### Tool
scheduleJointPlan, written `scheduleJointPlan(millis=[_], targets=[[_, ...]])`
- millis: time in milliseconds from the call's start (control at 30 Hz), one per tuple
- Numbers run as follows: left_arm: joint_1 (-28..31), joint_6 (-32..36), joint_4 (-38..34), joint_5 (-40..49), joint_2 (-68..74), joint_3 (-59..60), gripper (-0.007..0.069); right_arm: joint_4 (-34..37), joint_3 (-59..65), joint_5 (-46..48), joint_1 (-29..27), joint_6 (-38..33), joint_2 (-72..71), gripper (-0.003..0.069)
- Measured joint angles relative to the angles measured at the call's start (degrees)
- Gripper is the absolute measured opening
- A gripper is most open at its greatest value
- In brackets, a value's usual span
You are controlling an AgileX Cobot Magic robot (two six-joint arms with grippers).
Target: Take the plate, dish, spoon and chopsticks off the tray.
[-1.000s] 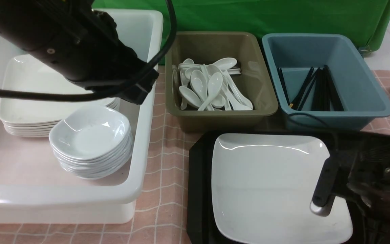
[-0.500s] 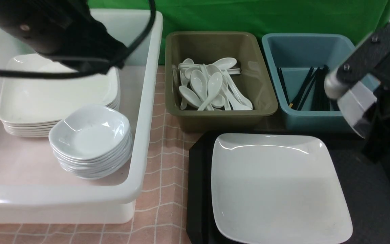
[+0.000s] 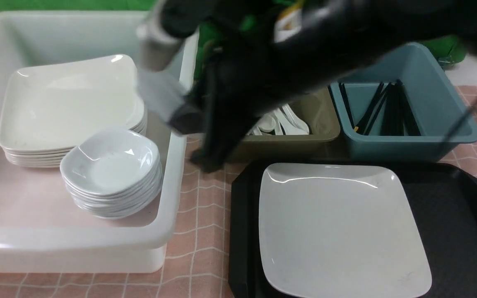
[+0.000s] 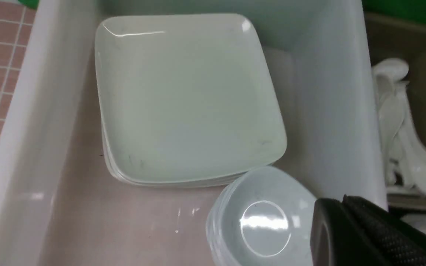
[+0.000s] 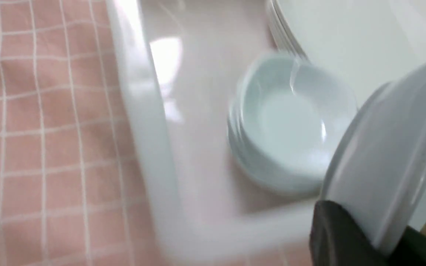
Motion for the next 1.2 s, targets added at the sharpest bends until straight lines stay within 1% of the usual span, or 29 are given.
scheduleJointPlan(millis=[67,100,267,367,400,433,500,567,600,667,700,733,800,900,967,1033,1067,1100,1133,1200], targets=[[3.3,1.1,-4.0,0.0,0.0,0.0,0.0006,0.1,-4.7,-2.8,2.2,-2.6,5.8,0.0081],[4.2,1.6,-4.9,0.0,0.0,0.0,0.0006,0.1,-7.3,-4.1,3.0,-3.8,9.1,0.0081],[4.6,3.6,-5.9,0.0,0.0,0.0,0.0006,-0.3,-15.1,-7.1,4.6,-9.1,20.1,0.0081],[4.6,4.0,-6.1,0.0,0.0,0.0,0.0006,-3.2,-16.3,-7.6,4.6,-9.8,23.4,0.0081],[4.6,4.0,-6.1,0.0,0.0,0.0,0.0006,-6.3,-16.5,-7.7,4.6,-9.8,25.4,0.0086],[4.6,4.0,-6.1,0.0,0.0,0.0,0.0006,-6.7,-16.5,-7.6,4.6,-9.7,25.4,0.0087],[4.6,4.2,-6.2,0.0,0.0,0.1,0.0006,-10.8,-16.5,-7.5,4.6,-8.5,27.1,0.0113],[4.6,4.6,-6.4,0.0,0.0,0.8,0.0006,-12.4,-16.5,-7.5,4.6,-7.5,27.4,0.0168],[4.6,4.7,-6.4,0.0,0.0,1.0,0.0006,-12.7,-16.5,-7.5,4.6,-7.3,27.4,0.0182],[4.6,4.9,-6.6,0.0,0.0,2.8,0.0006,-13.3,-16.5,-7.5,4.6,-5.4,27.1,0.0295],[4.6,5.0,-6.6,0.0,0.0,3.0,0.0006,-13.3,-16.5,-7.5,4.6,-5.2,27.1,0.0303],[4.6,5.0,-6.6,0.2,0.1,3.7,0.0006,-13.5,-16.5,-7.2,4.6,-4.0,26.6,0.036],[4.6,5.1,-6.6,0.2,0.1,4.2,0.0006,-14.0,-16.5,-5.6,4.6,-2.0,24.9,0.0433],[4.6,5.1,-6.9,0.2,0.1,4.2,0.0006,-14.6,-16.5,-2.0,4.6,0.5,20.8,0.0491],[4.6,5.1,-7.4,0.2,0.1,4.2,0.0006,-14.6,-16.5,-0.5,4.6,1.5,19.1,0.0497],[4.6,5.8,-8.8,0.2,0.1,4.2,0.0006,-14.6,-16.5,3.8,4.6,3.8,14.9,0.0497],[4.6,6.6,-9.5,0.2,0.1,4.2,0.0006,-14.7,-16.6,7.3,4.6,5.8,12.0,0.0486],[4.6,6.6,-9.6,0.2,0.1,4.2,0.0006,-14.7,-16.6,8.3,4.6,6.4,11.2,0.0483],[4.6,6.8,-9.9,0.2,0.1,4.2,0.0006,-14.7,-16.6,10.0,4.6,7.3,9.8,0.0468],[4.6,6.9,-10.9,0.2,0.1,4.2,0.0006,-15.2,-16.7,17.2,4.6,10.7,4.0,0.0376]])
